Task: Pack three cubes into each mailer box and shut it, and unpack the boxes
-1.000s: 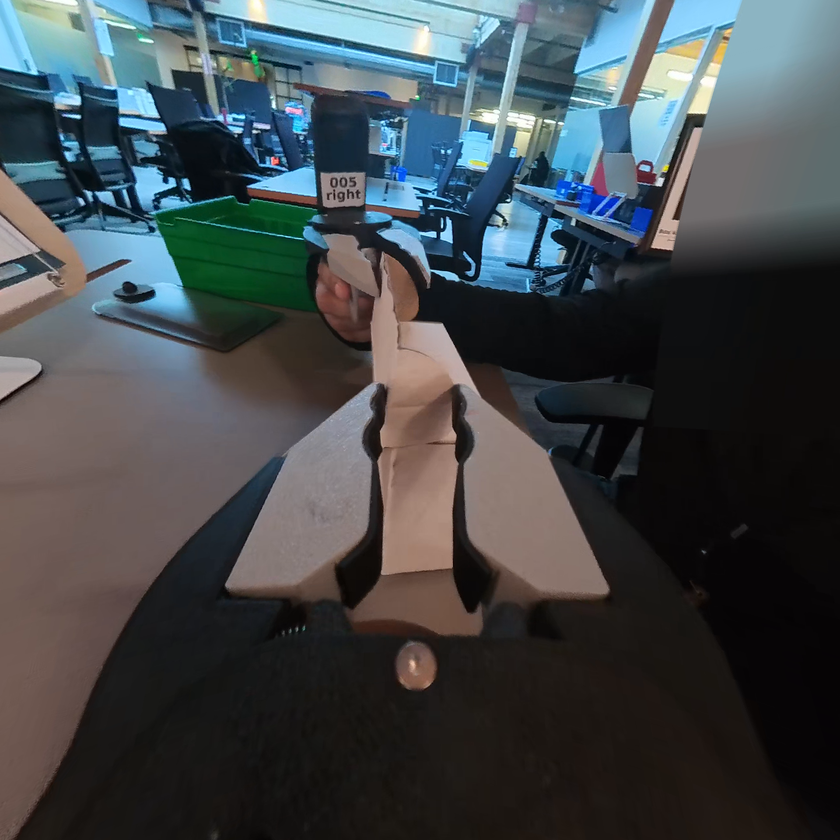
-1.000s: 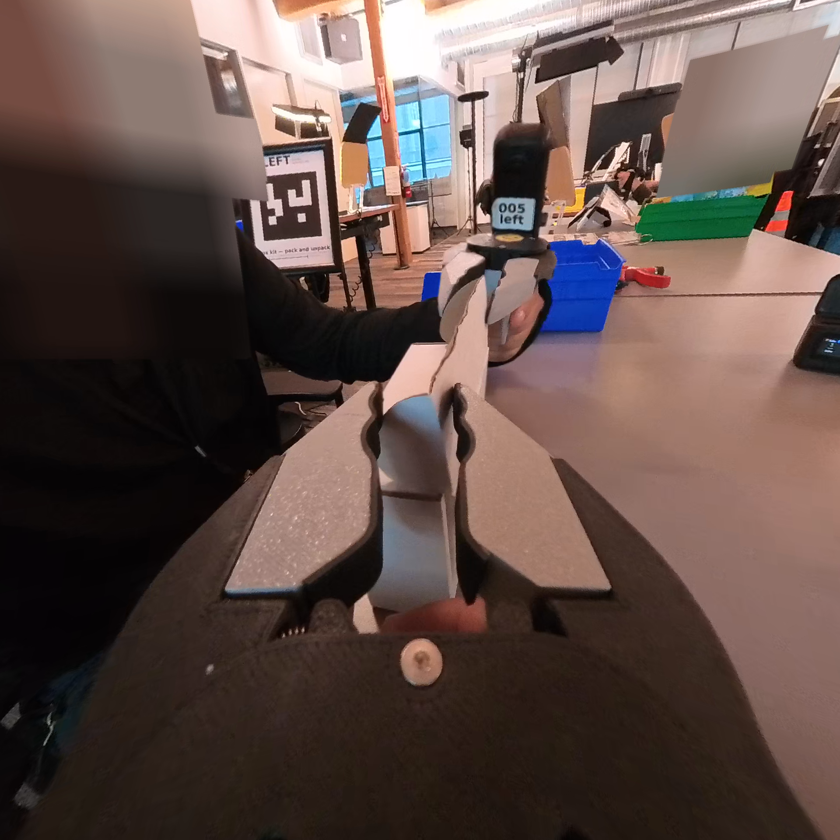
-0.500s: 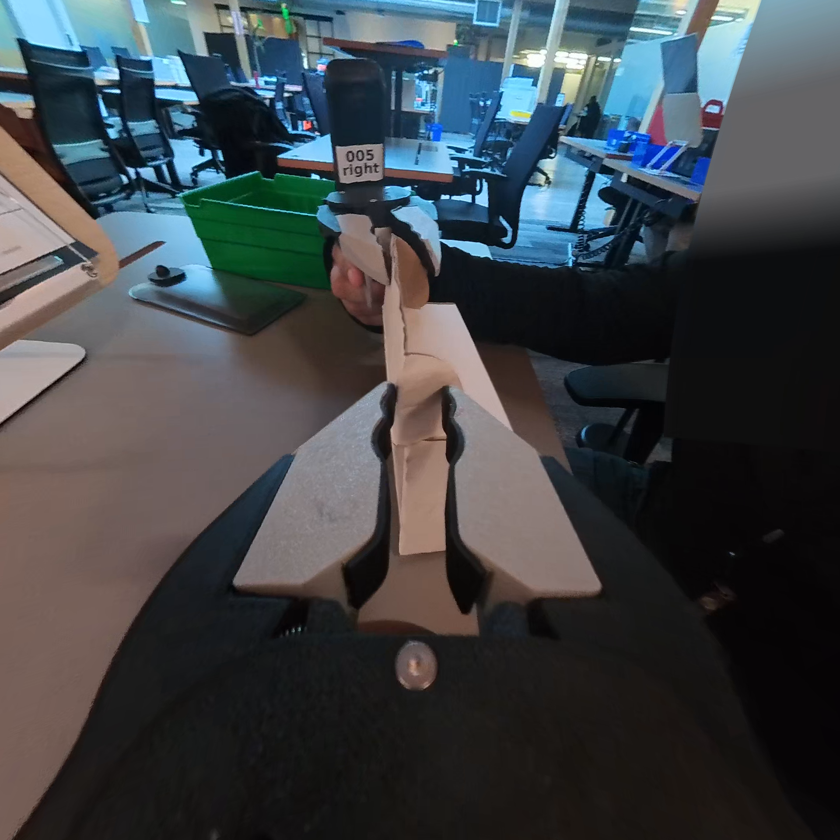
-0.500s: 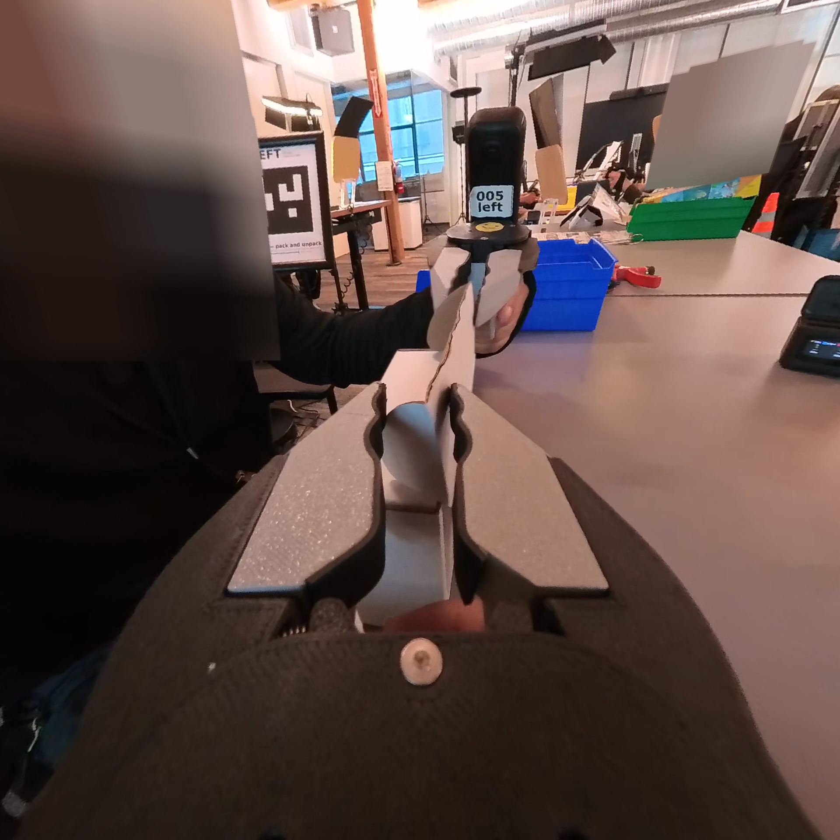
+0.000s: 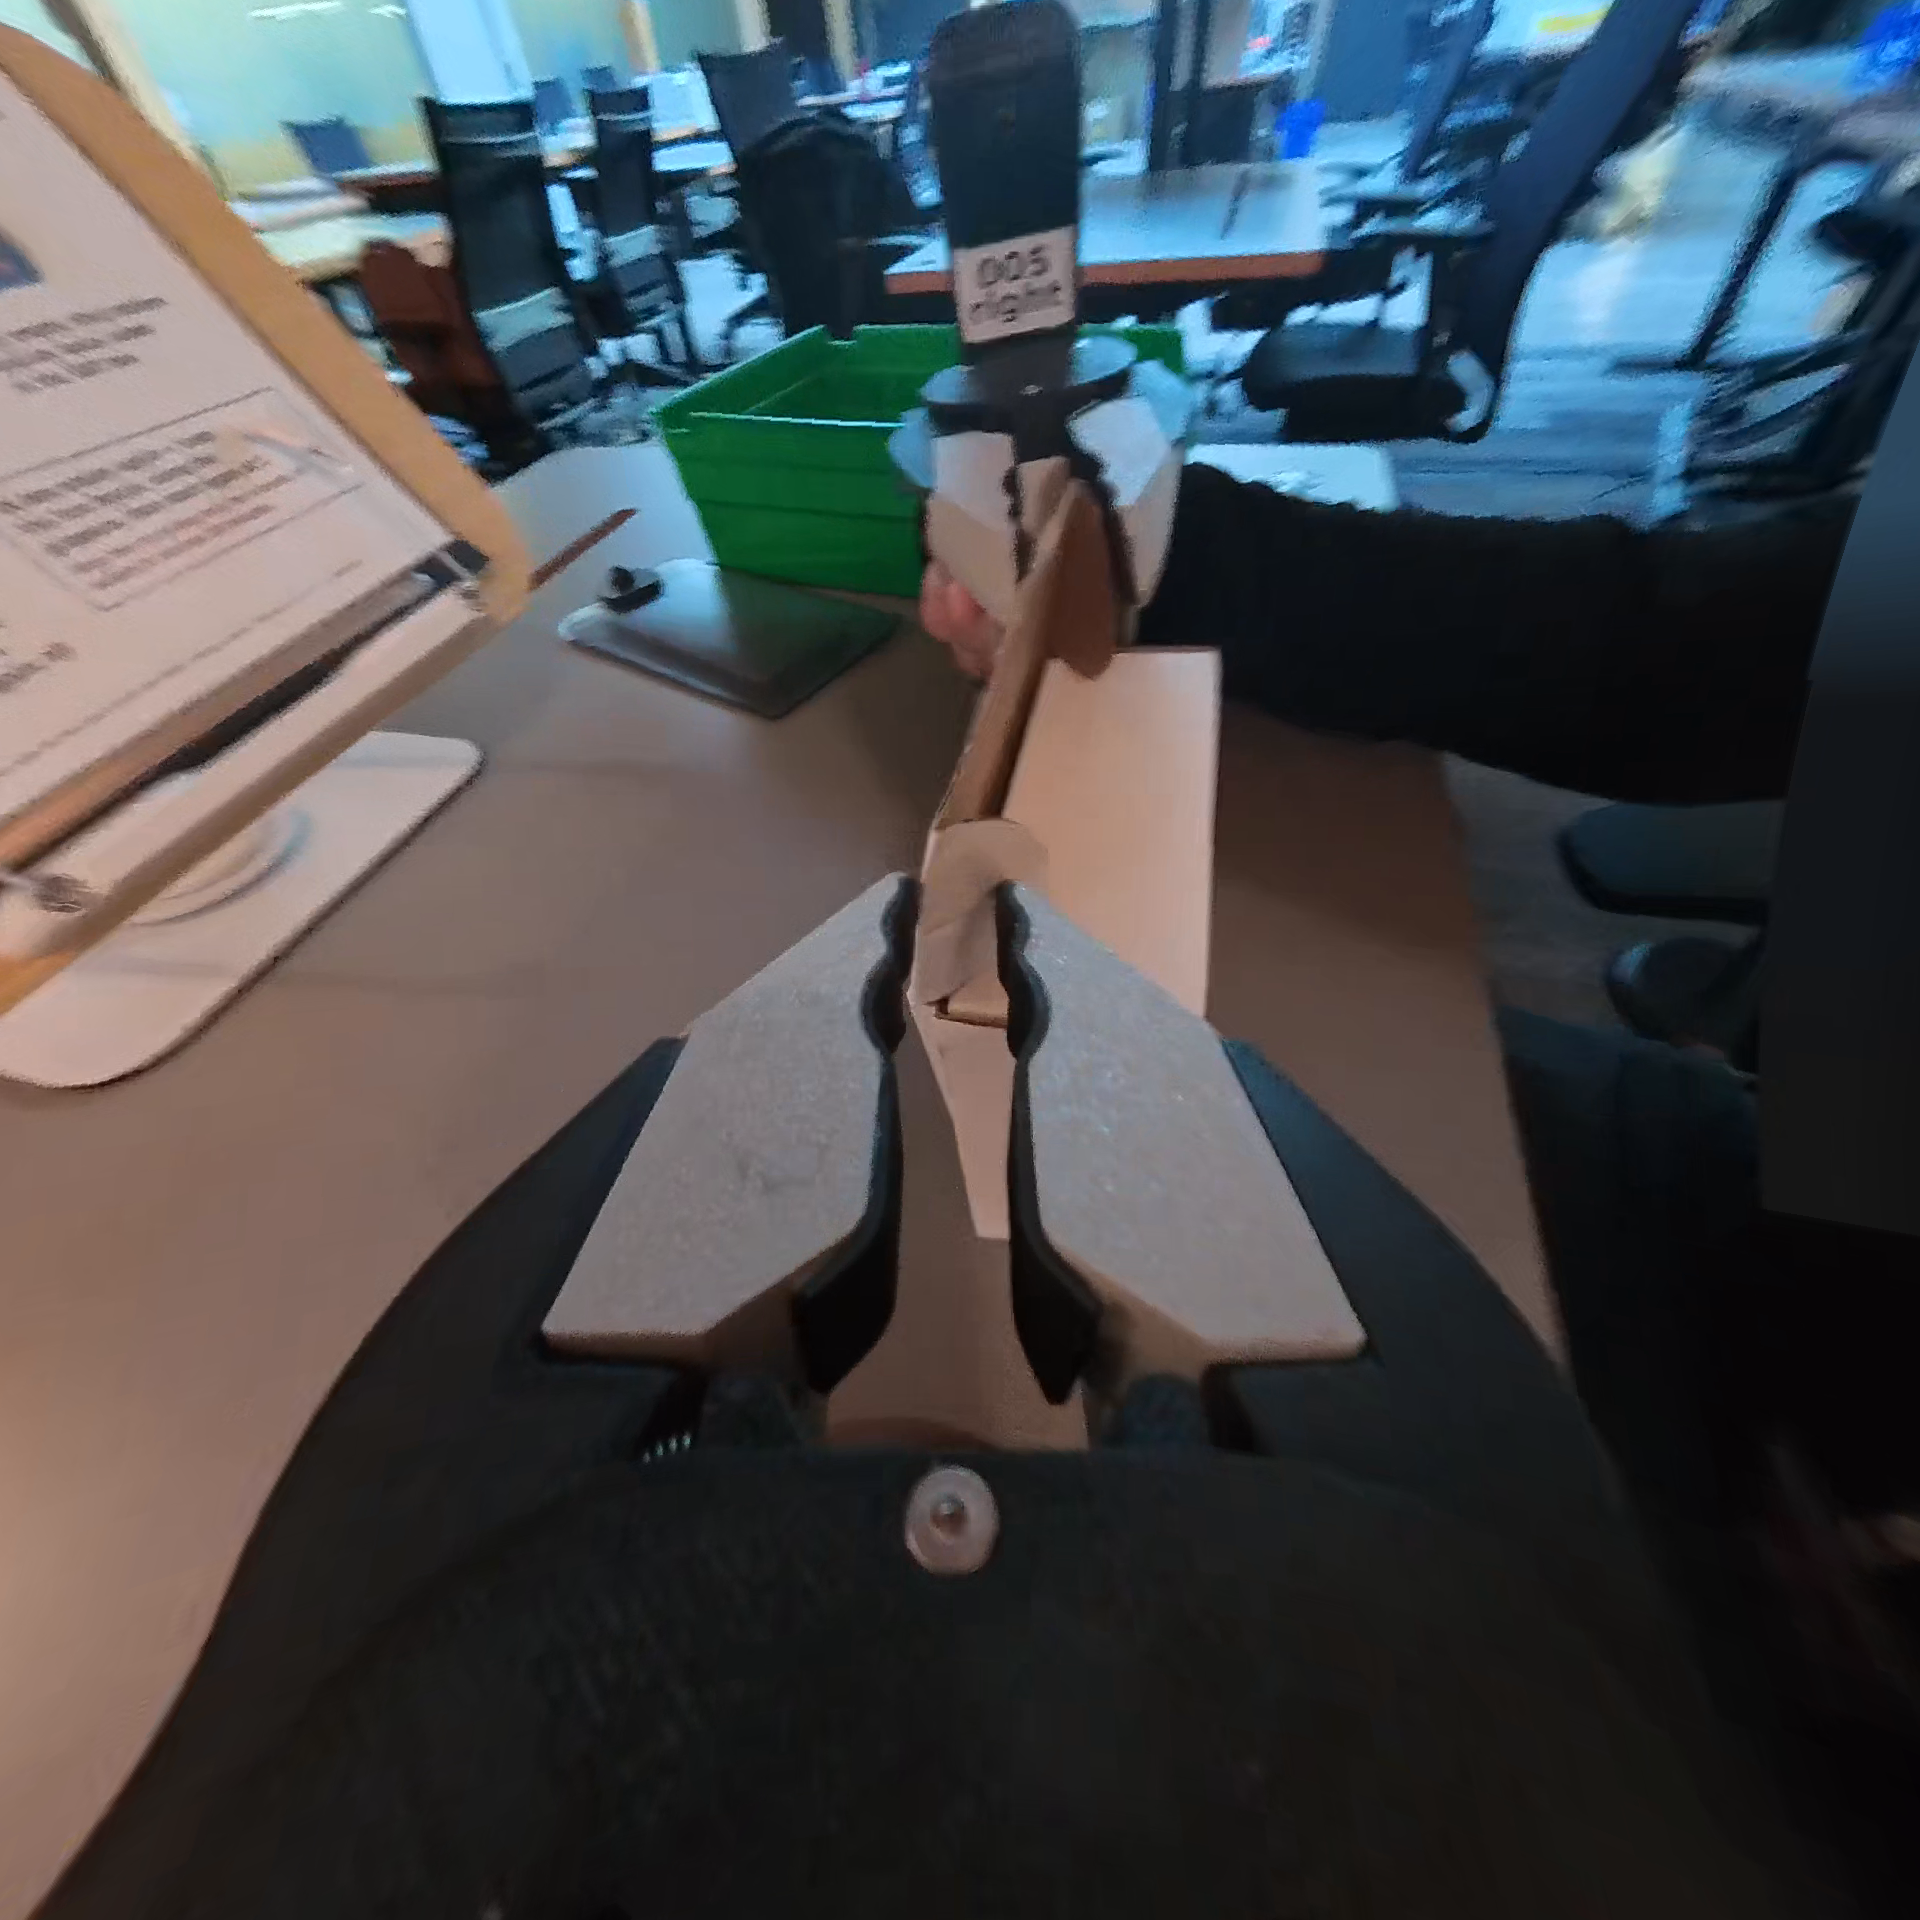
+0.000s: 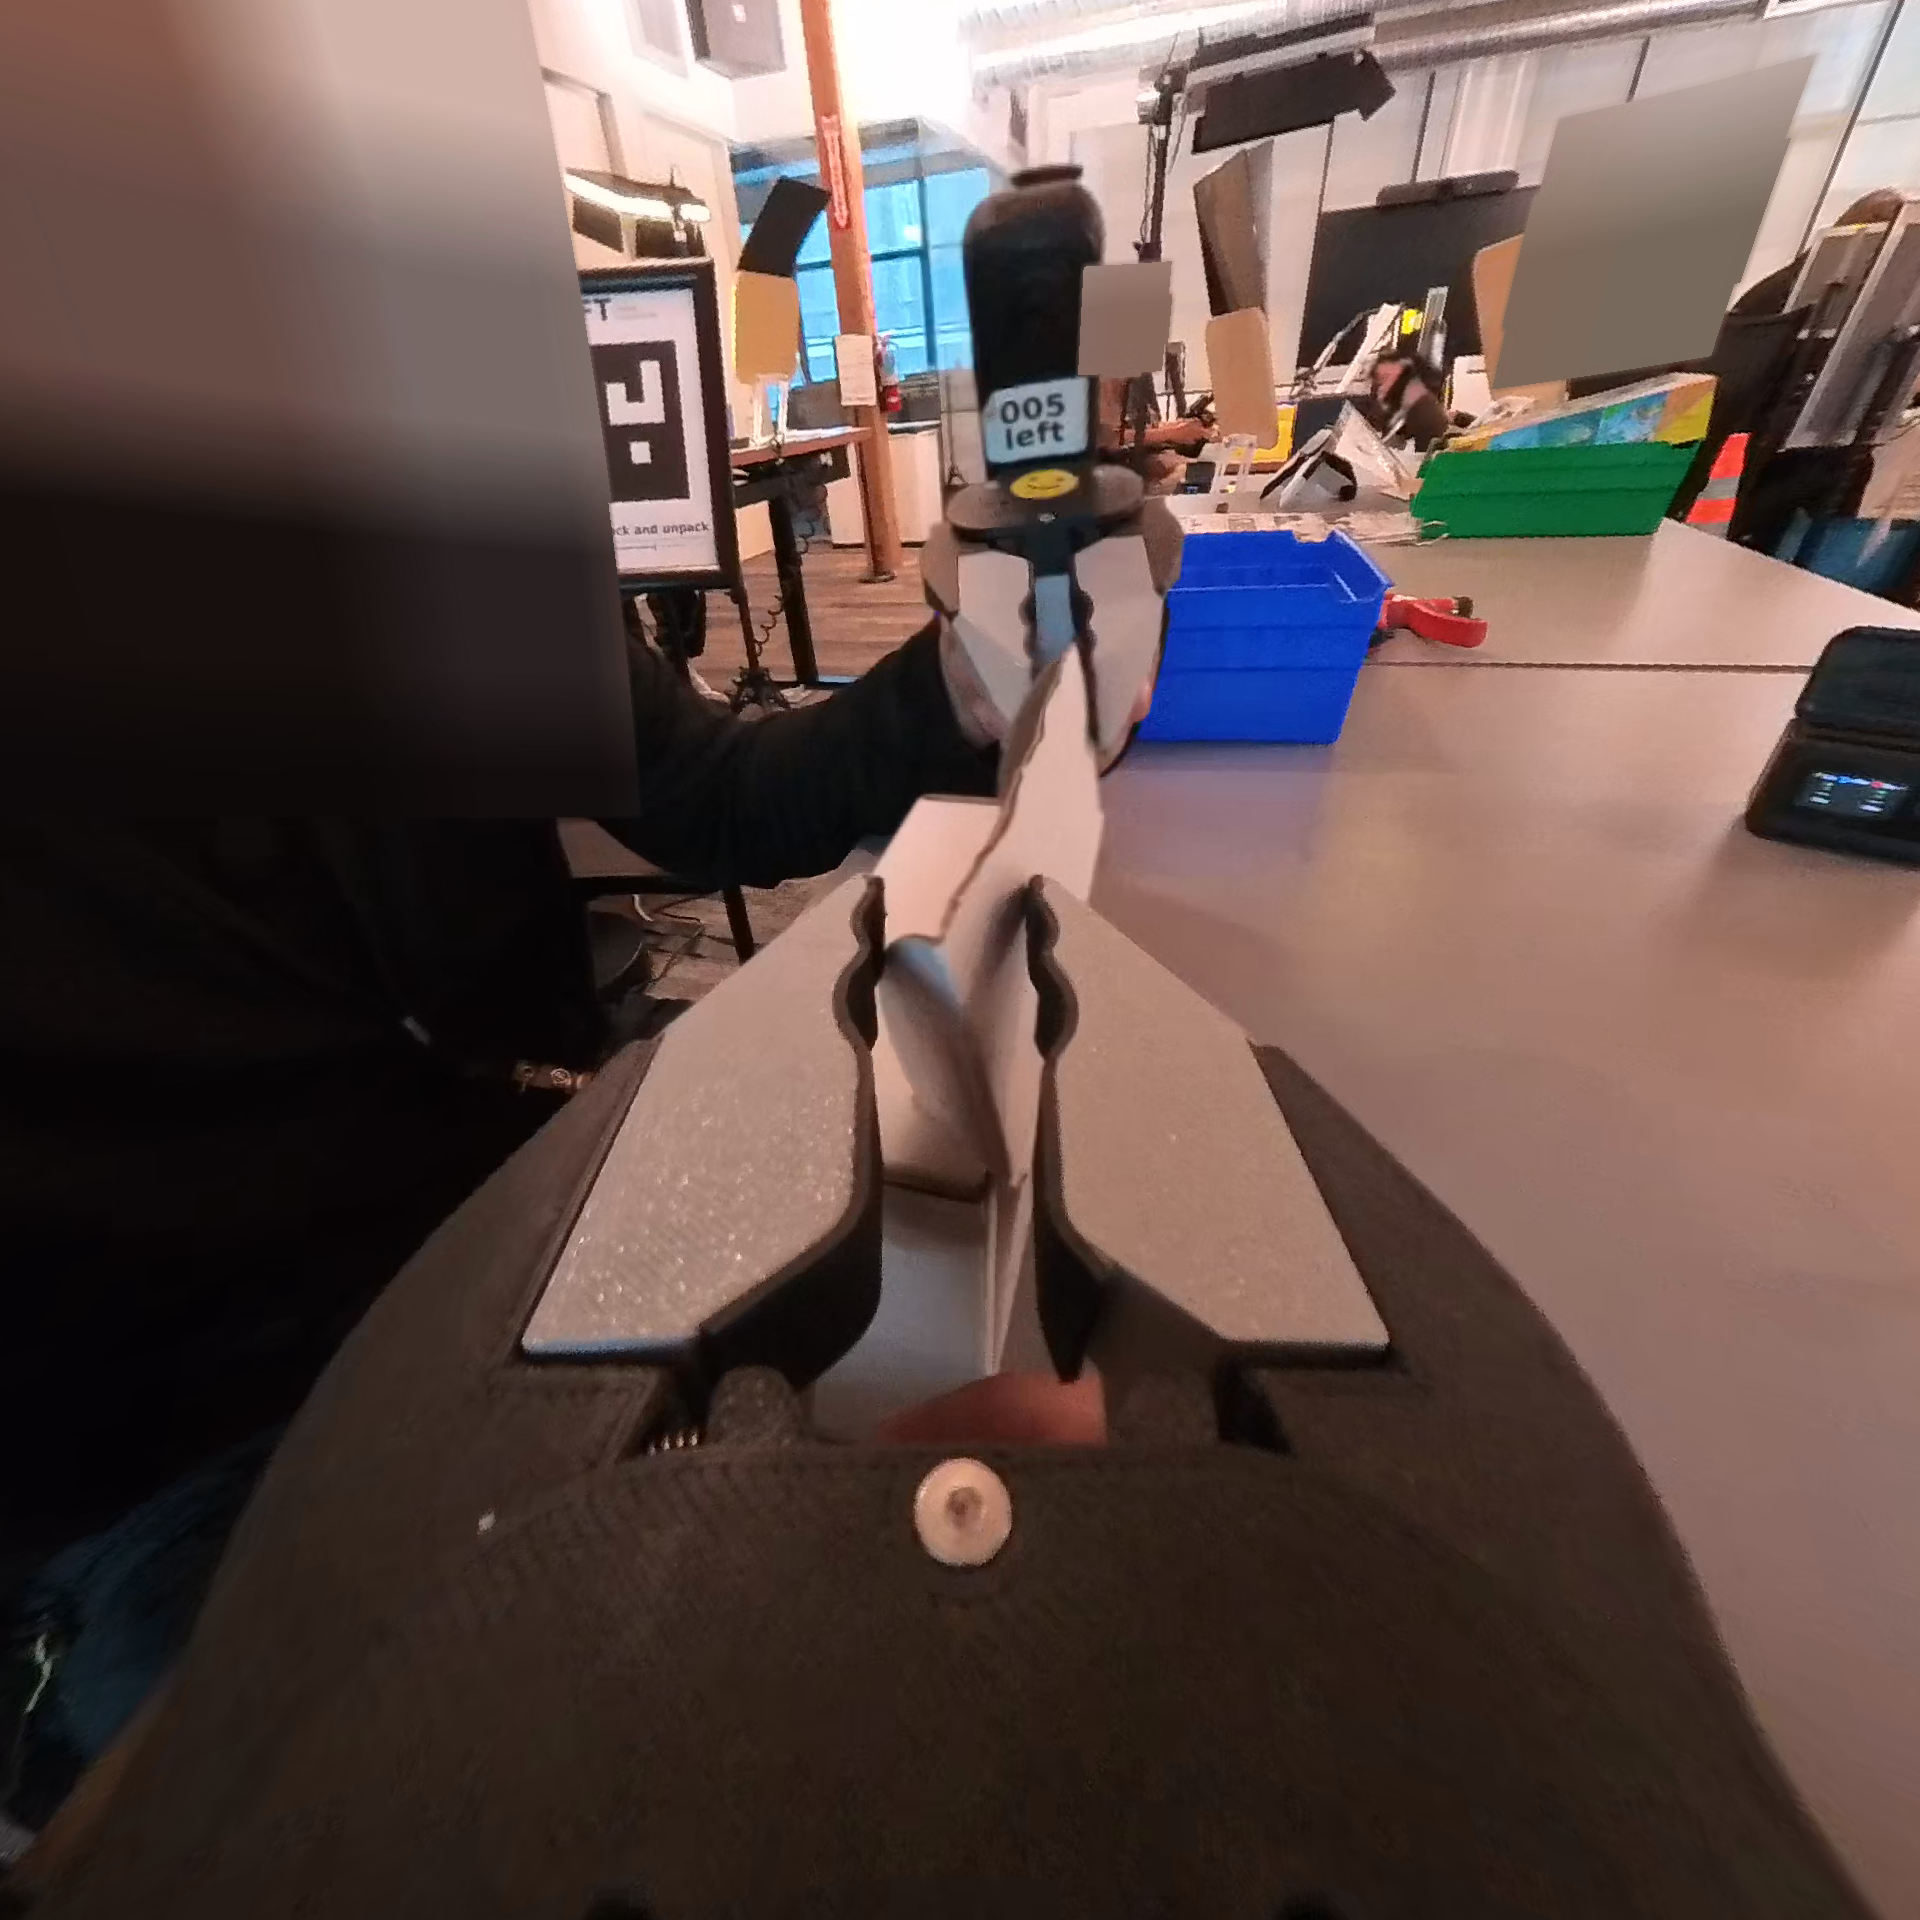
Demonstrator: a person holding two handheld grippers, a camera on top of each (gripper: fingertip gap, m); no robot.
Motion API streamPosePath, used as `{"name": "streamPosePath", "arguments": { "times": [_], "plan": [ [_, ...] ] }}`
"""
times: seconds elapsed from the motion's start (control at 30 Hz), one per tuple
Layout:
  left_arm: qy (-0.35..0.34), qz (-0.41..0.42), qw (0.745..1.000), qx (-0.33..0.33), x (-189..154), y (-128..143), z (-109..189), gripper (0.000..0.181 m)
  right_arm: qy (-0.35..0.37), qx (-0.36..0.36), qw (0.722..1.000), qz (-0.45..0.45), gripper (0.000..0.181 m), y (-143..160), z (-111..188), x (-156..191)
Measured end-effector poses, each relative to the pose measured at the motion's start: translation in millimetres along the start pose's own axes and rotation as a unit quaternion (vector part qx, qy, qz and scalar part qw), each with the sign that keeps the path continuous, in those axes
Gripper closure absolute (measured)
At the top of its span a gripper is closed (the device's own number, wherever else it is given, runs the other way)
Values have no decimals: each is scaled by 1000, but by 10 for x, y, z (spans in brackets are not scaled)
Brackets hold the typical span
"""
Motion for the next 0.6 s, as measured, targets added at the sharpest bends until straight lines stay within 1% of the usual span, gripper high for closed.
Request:
{"name": "streamPosePath", "arguments": {
  "times": [0.07,0.1,0.13,0.17,0.27,0.37,0.53,0.6],
  "plan": [
    [59,46,997,-19,-91,-35,38,164,4,2,1000,3,155,-1,11,-12],
    [77,67,994,-41,-105,-86,67,161,4,1,1000,4,155,-2,12,-14],
    [87,87,990,-65,-97,-147,102,155,4,-1,1000,4,154,-7,14,-14],
    [96,105,986,-84,-85,-200,142,153,6,-4,1000,3,154,-14,18,-19],
    [106,118,981,-111,-60,-269,232,152,12,-4,1000,6,156,-27,34,-23],
    [109,97,984,-103,-119,-249,215,152,16,-8,1000,13,155,-62,57,-1],
    [105,57,991,-60,-247,-140,38,150,23,5,1000,19,149,-54,97,14],
    [100,40,993,-49,-271,-103,7,152,28,1,999,22,148,-78,143,13]
  ]
}}
Point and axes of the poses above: each gripper's, where its closed fingertips meet, z back along the fingers, y out of its underside, x = y × z across the jaws, the point moved 2 cm from there along z, back along the fingers, and after that the axes turned 5 degrees about -x, right-handed, at the moved point
